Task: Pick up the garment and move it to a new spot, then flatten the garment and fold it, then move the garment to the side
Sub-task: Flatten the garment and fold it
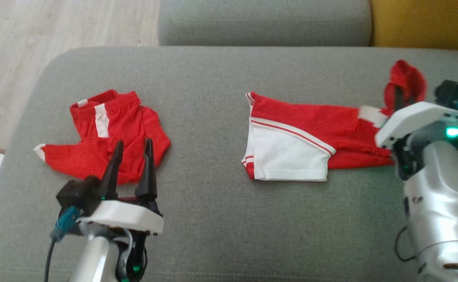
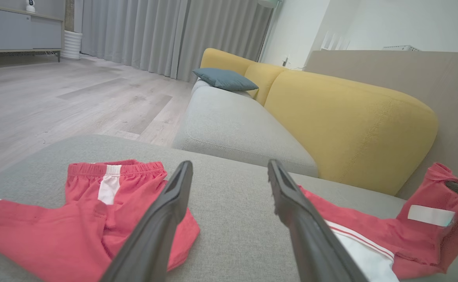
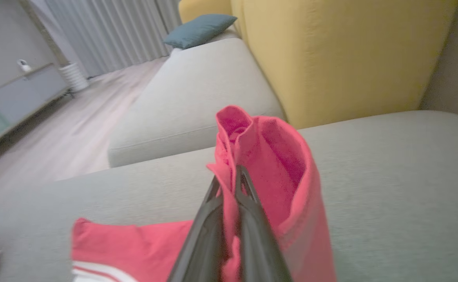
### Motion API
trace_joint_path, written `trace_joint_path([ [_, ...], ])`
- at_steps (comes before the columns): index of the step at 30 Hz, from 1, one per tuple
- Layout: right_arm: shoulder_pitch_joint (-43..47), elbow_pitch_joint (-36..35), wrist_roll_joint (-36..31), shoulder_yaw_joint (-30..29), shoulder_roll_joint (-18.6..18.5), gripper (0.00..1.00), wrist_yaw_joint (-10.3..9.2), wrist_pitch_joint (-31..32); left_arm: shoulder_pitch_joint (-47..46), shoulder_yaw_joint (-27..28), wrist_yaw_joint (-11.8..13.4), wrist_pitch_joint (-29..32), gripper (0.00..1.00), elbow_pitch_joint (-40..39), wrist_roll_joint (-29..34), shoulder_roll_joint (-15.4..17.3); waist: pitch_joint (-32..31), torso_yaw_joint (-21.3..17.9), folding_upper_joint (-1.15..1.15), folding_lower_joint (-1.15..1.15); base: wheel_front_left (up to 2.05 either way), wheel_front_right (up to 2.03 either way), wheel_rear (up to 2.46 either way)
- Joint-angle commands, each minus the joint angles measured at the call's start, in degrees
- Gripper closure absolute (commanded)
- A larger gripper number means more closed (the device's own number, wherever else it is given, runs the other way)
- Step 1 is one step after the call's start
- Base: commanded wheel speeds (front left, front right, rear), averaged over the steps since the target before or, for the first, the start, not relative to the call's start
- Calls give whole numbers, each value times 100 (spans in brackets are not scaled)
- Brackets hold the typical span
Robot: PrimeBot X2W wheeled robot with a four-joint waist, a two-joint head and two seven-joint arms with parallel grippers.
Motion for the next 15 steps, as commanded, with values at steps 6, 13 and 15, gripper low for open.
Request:
trace_joint_path([
  [6, 164, -501, 1729, 1824, 87, 100, -5, 41, -13, 132, -3, -34, 0, -193, -40, 48, -184, 268, 0, 0, 0, 0, 0],
  [13, 331, -486, 2686, 2917, 89, 100, -5, -216, -73, -21, -1, -34, 0, -201, -60, 48, 21, 553, 0, 0, 0, 0, 0],
  [15, 307, -364, 2848, 3114, 89, 100, -5, -325, -114, -74, 8, -34, 0, -195, -77, 48, 92, 644, 0, 0, 0, 0, 0],
])
